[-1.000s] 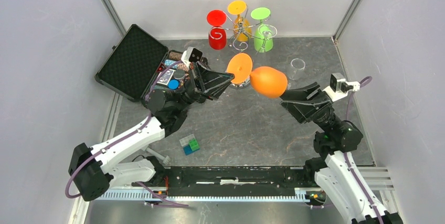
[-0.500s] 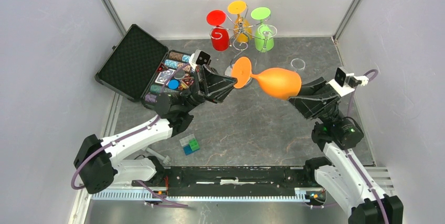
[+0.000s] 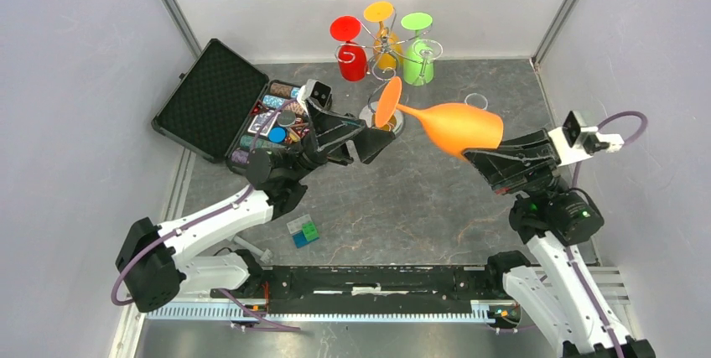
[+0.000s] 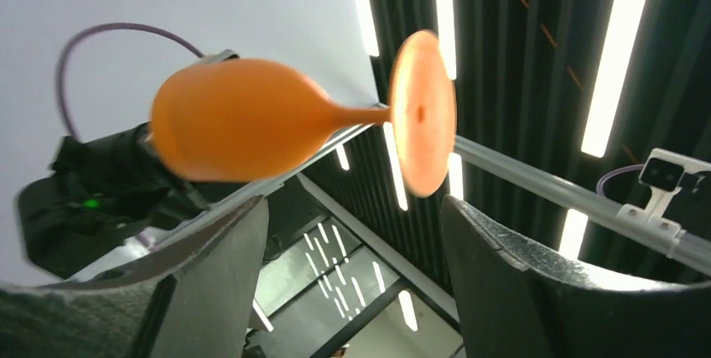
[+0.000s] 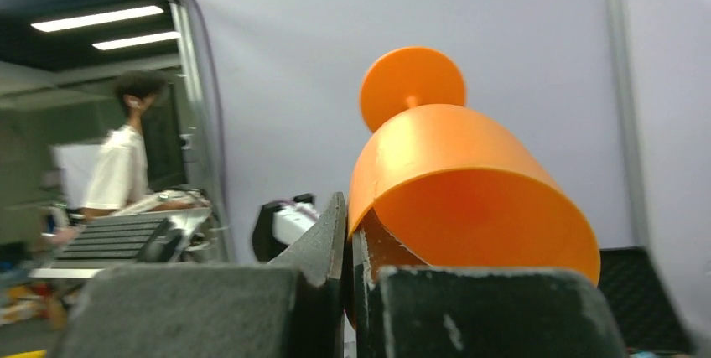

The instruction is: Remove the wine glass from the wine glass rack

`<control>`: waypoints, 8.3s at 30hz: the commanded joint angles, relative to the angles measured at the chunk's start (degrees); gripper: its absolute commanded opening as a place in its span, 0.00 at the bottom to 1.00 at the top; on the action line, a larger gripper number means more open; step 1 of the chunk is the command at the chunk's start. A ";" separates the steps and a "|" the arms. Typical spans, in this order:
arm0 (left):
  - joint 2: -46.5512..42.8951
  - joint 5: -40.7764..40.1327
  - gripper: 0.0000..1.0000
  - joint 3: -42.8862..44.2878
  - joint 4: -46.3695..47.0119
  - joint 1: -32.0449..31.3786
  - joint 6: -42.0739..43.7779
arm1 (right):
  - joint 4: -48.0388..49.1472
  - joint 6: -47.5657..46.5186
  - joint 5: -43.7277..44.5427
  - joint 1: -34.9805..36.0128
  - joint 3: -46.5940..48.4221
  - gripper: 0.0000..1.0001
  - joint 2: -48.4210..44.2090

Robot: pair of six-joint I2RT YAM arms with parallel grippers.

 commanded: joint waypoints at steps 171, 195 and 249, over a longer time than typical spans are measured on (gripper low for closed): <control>-27.30 -23.88 1.00 2.39 -84.08 18.91 73.08 | -76.64 -24.06 20.30 -4.90 47.78 0.42 46.78; -28.47 -24.91 1.00 2.21 -84.34 18.91 73.52 | -60.74 -9.93 17.13 -4.83 37.35 0.00 40.21; -29.08 -26.08 1.00 1.95 -84.69 18.90 73.70 | -59.61 -10.71 26.91 -1.80 38.75 0.00 41.04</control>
